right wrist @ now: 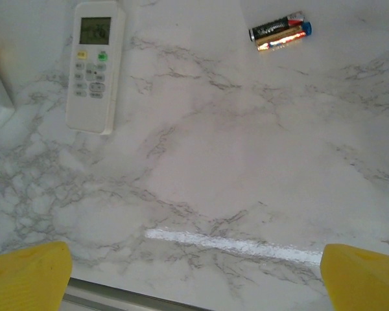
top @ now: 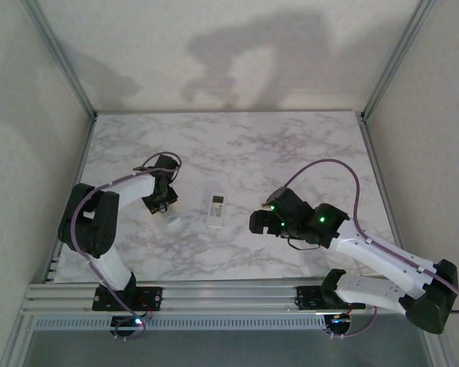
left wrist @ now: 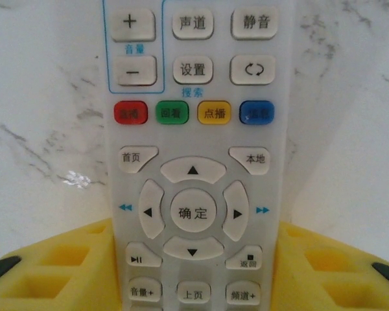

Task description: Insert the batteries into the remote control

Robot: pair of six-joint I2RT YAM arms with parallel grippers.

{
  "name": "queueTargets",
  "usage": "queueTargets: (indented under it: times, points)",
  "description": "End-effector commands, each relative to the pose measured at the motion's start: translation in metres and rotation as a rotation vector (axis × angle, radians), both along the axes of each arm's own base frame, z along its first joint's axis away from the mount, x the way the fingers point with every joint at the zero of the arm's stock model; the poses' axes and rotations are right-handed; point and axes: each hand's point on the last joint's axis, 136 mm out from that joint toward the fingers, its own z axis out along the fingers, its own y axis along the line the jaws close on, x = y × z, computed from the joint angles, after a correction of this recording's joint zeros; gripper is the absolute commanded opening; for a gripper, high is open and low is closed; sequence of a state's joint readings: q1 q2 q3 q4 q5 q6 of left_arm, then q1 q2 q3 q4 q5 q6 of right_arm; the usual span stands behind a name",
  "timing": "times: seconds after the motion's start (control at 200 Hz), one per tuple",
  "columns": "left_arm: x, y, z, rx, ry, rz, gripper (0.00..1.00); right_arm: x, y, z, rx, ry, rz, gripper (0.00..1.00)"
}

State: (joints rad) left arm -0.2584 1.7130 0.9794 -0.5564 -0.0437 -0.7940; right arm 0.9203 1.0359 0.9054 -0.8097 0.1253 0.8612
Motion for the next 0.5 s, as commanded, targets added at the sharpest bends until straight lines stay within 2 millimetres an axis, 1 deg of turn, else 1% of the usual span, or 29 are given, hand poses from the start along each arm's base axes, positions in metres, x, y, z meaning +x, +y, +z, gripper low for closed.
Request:
queueTargets:
  times: [0.0,0.035,0.07,0.075,0.08,0.115,0.15,0.165,0.195,0.24,0.28,0.315,0.33,0.38,0.436,0.491]
  points:
    - [0.022,-0.03,0.033,-0.175,-0.155,-0.112,0.31,0.005,0.018,0.025,0.104,-0.003,0.023,0.99]
    - [0.03,-0.045,0.06,-0.252,-0.248,-0.168,0.3,0.007,0.028,0.036,0.172,0.003,0.045,0.99]
    - [0.04,-0.062,0.095,-0.347,-0.372,-0.227,0.29,0.011,0.042,0.05,0.269,0.012,0.071,0.99]
    - [0.042,-0.063,0.098,-0.348,-0.387,-0.23,0.29,0.012,0.043,0.053,0.284,0.011,0.069,0.99]
    - [0.042,-0.068,0.103,-0.376,-0.4,-0.244,0.28,0.013,0.045,0.056,0.298,0.012,0.072,0.99]
    - [0.046,-0.086,0.145,-0.488,-0.537,-0.31,0.27,0.019,0.057,0.073,0.389,0.006,0.096,0.99]
    - [0.046,-0.103,0.188,-0.605,-0.669,-0.368,0.27,0.024,0.066,0.092,0.462,-0.009,0.12,0.99]
    - [0.044,-0.107,0.203,-0.644,-0.708,-0.383,0.27,0.027,0.07,0.1,0.487,-0.016,0.127,0.99]
    - [0.042,-0.117,0.239,-0.723,-0.809,-0.425,0.26,0.033,0.077,0.12,0.536,-0.045,0.149,0.99]
    - [0.038,-0.127,0.283,-0.804,-0.915,-0.48,0.22,0.038,0.087,0.145,0.591,-0.081,0.194,0.99]
    - [0.03,-0.137,0.318,-0.869,-0.985,-0.54,0.18,0.042,0.097,0.169,0.633,-0.116,0.235,0.99]
    - [0.024,-0.145,0.345,-0.923,-1.039,-0.588,0.15,0.045,0.105,0.186,0.664,-0.141,0.269,0.99]
    - [0.021,-0.149,0.355,-0.946,-1.06,-0.606,0.15,0.053,0.104,0.194,0.676,-0.159,0.262,0.99]
    - [0.009,-0.16,0.39,-1.014,-1.131,-0.67,0.14,0.058,0.112,0.216,0.716,-0.188,0.301,0.99]
    - [0.003,-0.169,0.415,-1.064,-1.172,-0.715,0.14,0.06,0.122,0.237,0.763,-0.213,0.352,0.99]
    - [-0.001,-0.177,0.432,-1.11,-1.189,-0.745,0.14,0.059,0.131,0.258,0.819,-0.243,0.405,0.99]
